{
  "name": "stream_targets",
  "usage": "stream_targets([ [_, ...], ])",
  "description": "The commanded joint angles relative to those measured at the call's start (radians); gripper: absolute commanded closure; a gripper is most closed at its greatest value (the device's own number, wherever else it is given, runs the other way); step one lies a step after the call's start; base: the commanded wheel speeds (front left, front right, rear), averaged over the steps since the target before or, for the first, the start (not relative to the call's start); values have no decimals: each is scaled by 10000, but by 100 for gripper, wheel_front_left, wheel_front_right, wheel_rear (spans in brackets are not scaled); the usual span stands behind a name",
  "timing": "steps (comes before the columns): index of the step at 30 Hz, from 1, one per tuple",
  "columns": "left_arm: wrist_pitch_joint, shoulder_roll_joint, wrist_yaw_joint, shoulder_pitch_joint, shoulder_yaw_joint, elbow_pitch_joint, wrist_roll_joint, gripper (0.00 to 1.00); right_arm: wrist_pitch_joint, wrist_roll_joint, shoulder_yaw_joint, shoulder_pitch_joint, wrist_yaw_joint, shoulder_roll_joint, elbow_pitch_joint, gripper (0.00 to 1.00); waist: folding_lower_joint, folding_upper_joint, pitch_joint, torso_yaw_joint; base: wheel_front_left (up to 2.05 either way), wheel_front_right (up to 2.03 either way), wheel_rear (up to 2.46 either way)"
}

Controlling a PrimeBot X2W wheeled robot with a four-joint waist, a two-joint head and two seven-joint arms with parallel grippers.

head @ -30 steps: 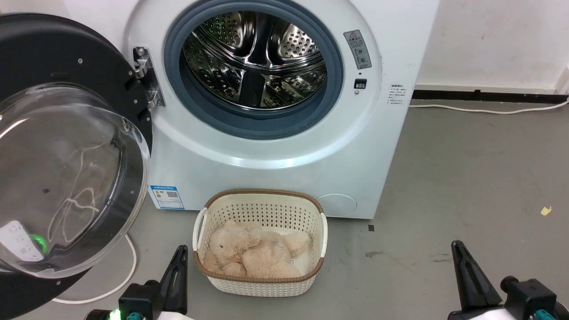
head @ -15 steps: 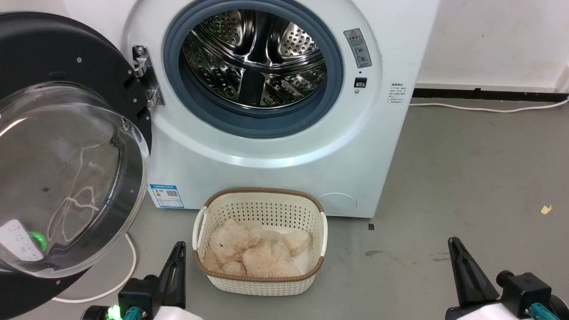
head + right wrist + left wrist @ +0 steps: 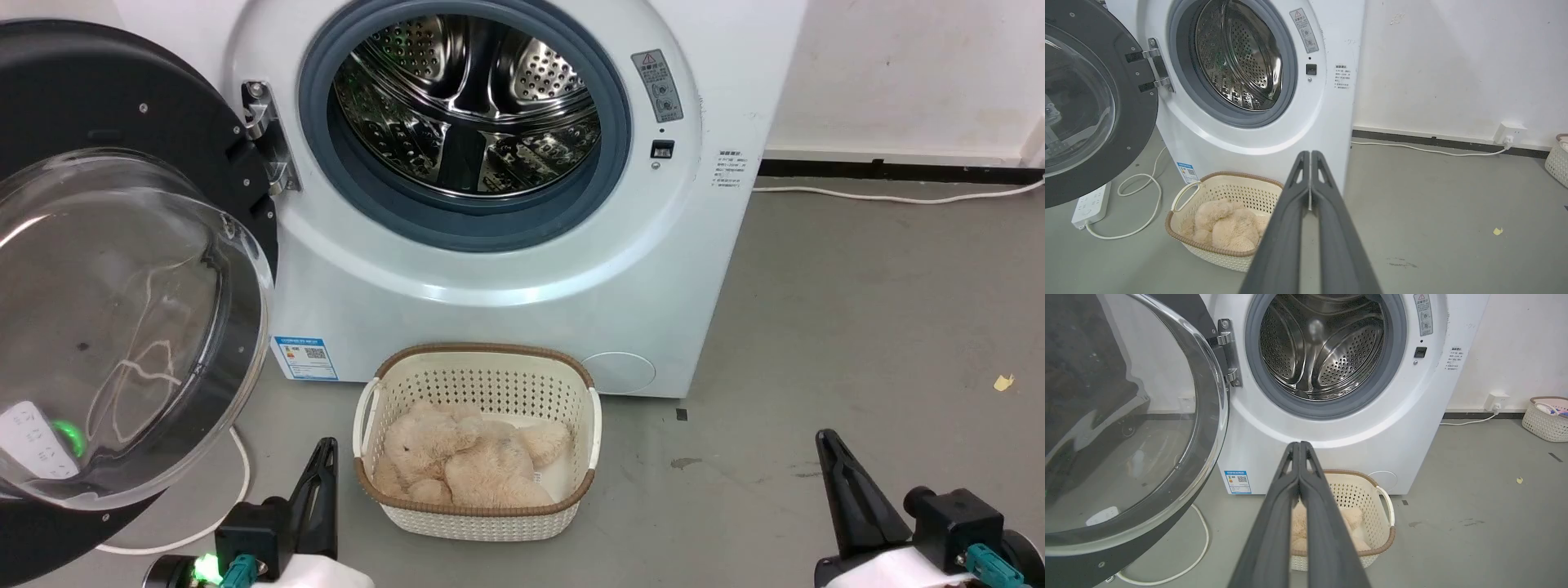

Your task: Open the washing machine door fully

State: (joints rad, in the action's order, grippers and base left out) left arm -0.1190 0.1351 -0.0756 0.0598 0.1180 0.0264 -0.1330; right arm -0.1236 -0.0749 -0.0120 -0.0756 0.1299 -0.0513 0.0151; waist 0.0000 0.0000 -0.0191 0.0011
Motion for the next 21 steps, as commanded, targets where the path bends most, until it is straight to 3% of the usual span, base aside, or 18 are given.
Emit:
stream_targets([
  [1, 61, -77, 74, -169, -62, -42, 118, 100, 52, 103, 13, 153, 4, 6, -57, 100, 0, 0, 4, 0, 0, 0, 0],
  [21, 414, -318, 288, -303, -412, -112, 498, 100, 422, 305, 47, 341, 5, 7, -86, 100, 0, 0, 63, -4, 0, 0, 0],
])
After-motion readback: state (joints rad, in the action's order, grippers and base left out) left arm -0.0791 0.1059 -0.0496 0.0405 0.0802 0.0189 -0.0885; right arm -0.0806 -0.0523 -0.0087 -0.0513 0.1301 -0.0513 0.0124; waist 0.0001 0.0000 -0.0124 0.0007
